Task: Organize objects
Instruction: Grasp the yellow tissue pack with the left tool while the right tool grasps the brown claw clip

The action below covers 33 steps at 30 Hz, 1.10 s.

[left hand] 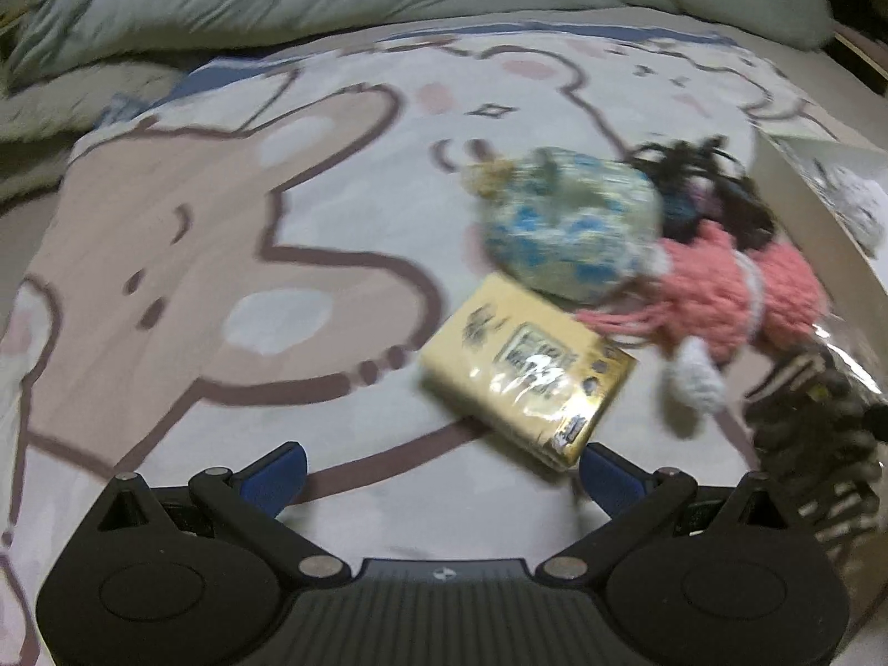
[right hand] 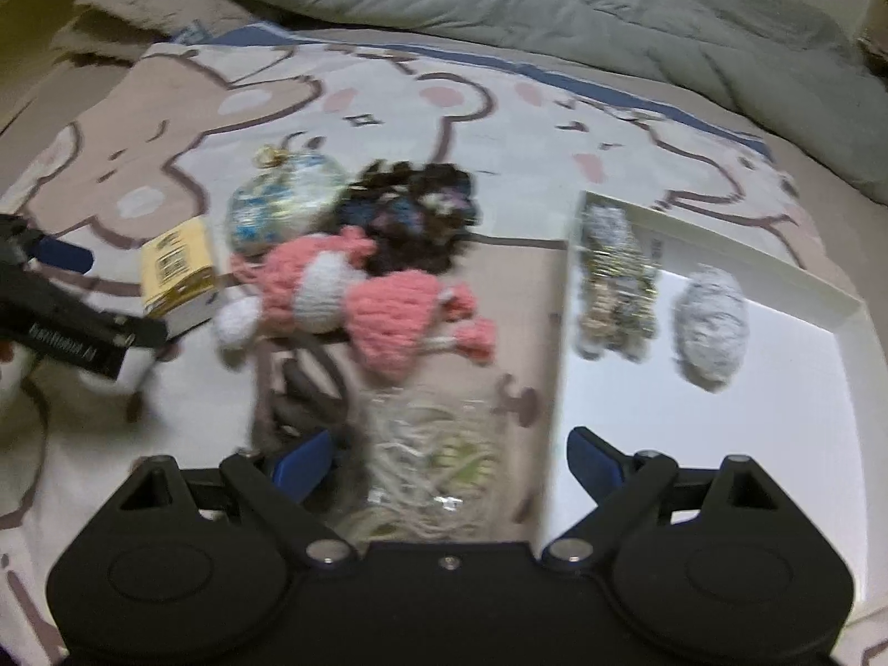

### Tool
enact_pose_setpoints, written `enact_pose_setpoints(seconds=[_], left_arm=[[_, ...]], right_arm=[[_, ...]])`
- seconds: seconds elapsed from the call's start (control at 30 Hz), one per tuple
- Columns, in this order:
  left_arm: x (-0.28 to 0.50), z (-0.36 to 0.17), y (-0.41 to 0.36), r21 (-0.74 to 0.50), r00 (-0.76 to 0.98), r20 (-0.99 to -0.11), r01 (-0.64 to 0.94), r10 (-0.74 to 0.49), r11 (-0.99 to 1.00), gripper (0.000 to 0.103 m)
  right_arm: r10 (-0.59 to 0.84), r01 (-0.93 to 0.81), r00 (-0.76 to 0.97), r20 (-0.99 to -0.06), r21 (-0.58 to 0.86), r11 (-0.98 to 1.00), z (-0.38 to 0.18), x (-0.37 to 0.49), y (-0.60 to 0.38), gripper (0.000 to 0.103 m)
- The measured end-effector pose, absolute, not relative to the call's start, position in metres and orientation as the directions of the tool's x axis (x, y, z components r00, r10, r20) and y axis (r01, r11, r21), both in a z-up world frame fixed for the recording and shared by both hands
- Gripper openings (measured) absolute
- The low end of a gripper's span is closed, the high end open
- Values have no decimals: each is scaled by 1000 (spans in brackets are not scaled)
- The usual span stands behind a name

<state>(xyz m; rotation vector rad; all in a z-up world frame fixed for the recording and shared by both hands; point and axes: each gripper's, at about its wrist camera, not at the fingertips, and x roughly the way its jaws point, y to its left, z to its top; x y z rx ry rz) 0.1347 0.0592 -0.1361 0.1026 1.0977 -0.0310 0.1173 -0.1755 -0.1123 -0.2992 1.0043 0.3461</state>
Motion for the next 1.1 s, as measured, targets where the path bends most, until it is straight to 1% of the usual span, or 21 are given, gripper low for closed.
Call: enact_pose_setpoints(seconds=[0.13, 0.2, 0.33, 0.43, 0.5, 0.63, 0.77, 0.83, 0.9, 0.97, 1.0, 1.1], left_arm=[[137, -134, 83, 72, 438, -896, -29, 78, 997, 103], [137, -130, 94, 51, 435, -897, -74, 78, 996, 103], [134, -116, 106, -76, 468, -884, -111, -15, 991, 102], [136, -108, 108, -167, 499, -862, -121, -86, 979, 96], [139, -108, 101, -199, 504, -857, -122, -112, 972, 94], [148, -112, 84, -210, 488, -863, -110, -131, 972, 93], [159, -120, 69, -189, 474, -873, -115, -114, 975, 91], [164, -124, 66, -185, 461, -881, -132, -105, 974, 86], [168, -129, 64, -183, 448, -889, -152, -97, 971, 85], [170, -133, 64, -191, 440, -893, -171, -98, 967, 81], [171, -134, 64, -198, 436, -894, -182, -102, 963, 80], [174, -140, 66, -211, 424, -899, -206, -107, 955, 68]], right_arm=[[200, -449, 501, -842, -56, 892, -108, 114, -161, 92], [229, -460, 493, -839, -27, 888, -107, 114, -155, 92], [310, -497, 464, -830, 46, 867, -104, 111, -146, 92], [376, -500, 452, -809, 120, 858, -98, 108, -142, 92], [408, -491, 442, -799, 165, 855, -97, 108, -141, 92], [420, -460, 437, -795, 204, 864, -97, 109, -139, 90], [411, -404, 473, -779, 223, 887, -89, 112, -148, 90], [405, -375, 477, -780, 236, 896, -88, 116, -157, 87], [400, -341, 463, -791, 258, 904, -89, 121, -165, 84], [411, -304, 431, -804, 299, 904, -93, 126, -173, 77], [417, -286, 415, -808, 319, 904, -95, 127, -177, 75], [419, -245, 383, -823, 347, 905, -101, 128, -185, 74]])
